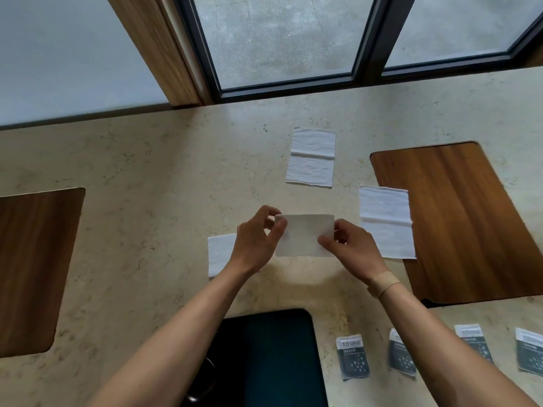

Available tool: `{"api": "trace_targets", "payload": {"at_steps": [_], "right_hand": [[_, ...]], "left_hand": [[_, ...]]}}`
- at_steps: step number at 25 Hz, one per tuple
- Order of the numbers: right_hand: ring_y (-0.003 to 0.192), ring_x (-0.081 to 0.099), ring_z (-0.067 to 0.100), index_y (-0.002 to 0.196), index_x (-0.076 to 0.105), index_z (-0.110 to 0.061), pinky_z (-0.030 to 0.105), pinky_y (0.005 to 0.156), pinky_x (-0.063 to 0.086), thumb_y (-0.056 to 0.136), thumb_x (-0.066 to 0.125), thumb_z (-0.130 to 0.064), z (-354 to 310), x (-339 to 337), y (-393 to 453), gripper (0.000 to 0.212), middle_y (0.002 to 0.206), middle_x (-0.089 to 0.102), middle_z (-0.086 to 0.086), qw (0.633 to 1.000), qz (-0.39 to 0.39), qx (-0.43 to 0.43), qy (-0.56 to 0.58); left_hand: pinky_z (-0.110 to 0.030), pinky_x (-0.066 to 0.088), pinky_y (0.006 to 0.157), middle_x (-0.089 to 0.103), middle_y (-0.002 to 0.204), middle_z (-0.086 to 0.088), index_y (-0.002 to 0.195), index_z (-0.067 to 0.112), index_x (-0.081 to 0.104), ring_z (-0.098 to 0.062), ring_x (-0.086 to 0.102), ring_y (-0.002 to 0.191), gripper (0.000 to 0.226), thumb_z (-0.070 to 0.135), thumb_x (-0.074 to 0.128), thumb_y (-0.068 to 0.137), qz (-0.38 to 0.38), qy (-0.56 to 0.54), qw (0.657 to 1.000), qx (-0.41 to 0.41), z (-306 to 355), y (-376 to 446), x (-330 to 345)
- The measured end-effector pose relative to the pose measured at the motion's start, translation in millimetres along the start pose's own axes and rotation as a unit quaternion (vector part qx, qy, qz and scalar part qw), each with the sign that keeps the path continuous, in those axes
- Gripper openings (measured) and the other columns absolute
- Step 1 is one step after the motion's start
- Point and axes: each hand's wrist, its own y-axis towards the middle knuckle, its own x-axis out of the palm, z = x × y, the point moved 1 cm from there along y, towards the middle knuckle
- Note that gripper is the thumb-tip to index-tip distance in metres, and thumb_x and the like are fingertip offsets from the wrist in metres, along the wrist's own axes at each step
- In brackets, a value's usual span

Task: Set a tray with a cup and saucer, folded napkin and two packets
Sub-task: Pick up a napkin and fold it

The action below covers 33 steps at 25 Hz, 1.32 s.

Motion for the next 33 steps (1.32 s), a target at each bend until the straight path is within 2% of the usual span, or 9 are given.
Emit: {"api": "trace_targets", "payload": {"at_steps": [3,8,14,18,21,24,30,33], "right_hand": [[0.076,0.068,0.012,0.086,0.065,-0.025,0.034,0.072,0.053,0.085,0.067,-0.030,-9.6,6.7,-3.4,0.006,0.083,0.073,-0.005,0.998,0.001,0.016,0.053],[0.082,0.069,0.015,0.094,0.066,-0.022,0.041,0.081,0.055,0.086,0.066,-0.029,-21.6,23.8,-5.2,0.010,0.089,0.074,-0.003,0.998,-0.015,0.020,0.055],[0.080,0.068,0.014,0.088,0.068,-0.024,0.041,0.079,0.054,0.085,0.067,-0.034,-30.2,59.1,-6.4,0.010,0.085,0.073,-0.004,0.999,-0.027,0.010,0.026],[0.077,0.065,0.010,0.082,0.069,-0.026,0.037,0.075,0.052,0.084,0.067,-0.034,-32.8,81.4,-2.5,0.009,0.078,0.071,-0.009,1.000,-0.010,0.011,0.002],[0.075,0.063,0.011,0.086,0.068,-0.024,0.032,0.070,0.048,0.083,0.066,-0.035,-34.1,98.5,1.4,0.011,0.077,0.068,-0.009,0.999,-0.007,0.000,-0.040],[0.075,0.062,0.009,0.094,0.067,-0.023,0.026,0.066,0.045,0.084,0.065,-0.037,-35.7,115.2,4.9,0.018,0.079,0.067,-0.009,0.995,-0.010,-0.013,-0.101],[0.070,0.061,0.011,0.097,0.065,-0.024,0.022,0.057,0.040,0.085,0.064,-0.038,-34.4,138.1,7.3,0.019,0.077,0.065,-0.010,0.984,-0.010,-0.019,-0.175],[0.066,0.059,0.011,0.097,0.067,-0.022,0.015,0.054,0.035,0.085,0.064,-0.037,-33.1,144.1,8.4,0.019,0.078,0.067,-0.007,0.979,-0.003,-0.025,-0.200]], "left_hand": [[-0.020,0.044,0.071,0.068,0.084,0.013,0.102,0.036,0.057,0.007,0.060,0.082,0.020,0.047,0.063,0.086,-0.022,-0.019,0.998,-0.048,-7.5,-8.9,-11.6],[-0.010,0.039,0.066,0.070,0.080,0.011,0.092,0.036,0.063,0.004,0.061,0.078,0.013,0.031,0.070,0.082,-0.008,-0.044,0.994,-0.100,-26.8,-27.8,-32.2],[-0.006,0.042,0.067,0.071,0.080,0.009,0.086,0.030,0.068,0.001,0.063,0.076,0.007,0.024,0.070,0.082,0.028,-0.042,0.993,-0.107,-44.6,-45.1,-59.8],[-0.007,0.043,0.067,0.070,0.078,0.012,0.084,0.033,0.066,0.002,0.061,0.075,0.008,0.026,0.069,0.082,0.042,-0.027,0.991,-0.121,-59.0,-50.0,-76.7],[-0.006,0.042,0.064,0.069,0.074,0.016,0.081,0.038,0.064,0.005,0.060,0.072,0.012,0.027,0.070,0.082,0.045,-0.020,0.990,-0.130,-68.5,-52.2,-85.4],[-0.009,0.043,0.062,0.068,0.074,0.016,0.083,0.043,0.061,0.008,0.060,0.073,0.015,0.031,0.070,0.082,0.044,0.005,0.989,-0.140,-79.8,-52.0,-93.2],[-0.031,0.056,0.077,0.064,0.077,0.021,0.087,0.046,0.054,0.010,0.060,0.071,0.017,0.038,0.068,0.083,0.043,0.077,0.985,-0.151,-101.2,-47.9,-99.0],[-0.040,0.056,0.081,0.062,0.075,0.023,0.092,0.044,0.054,0.008,0.060,0.072,0.017,0.039,0.068,0.083,0.046,0.097,0.983,-0.147,-108.3,-45.2,-97.7]]}}
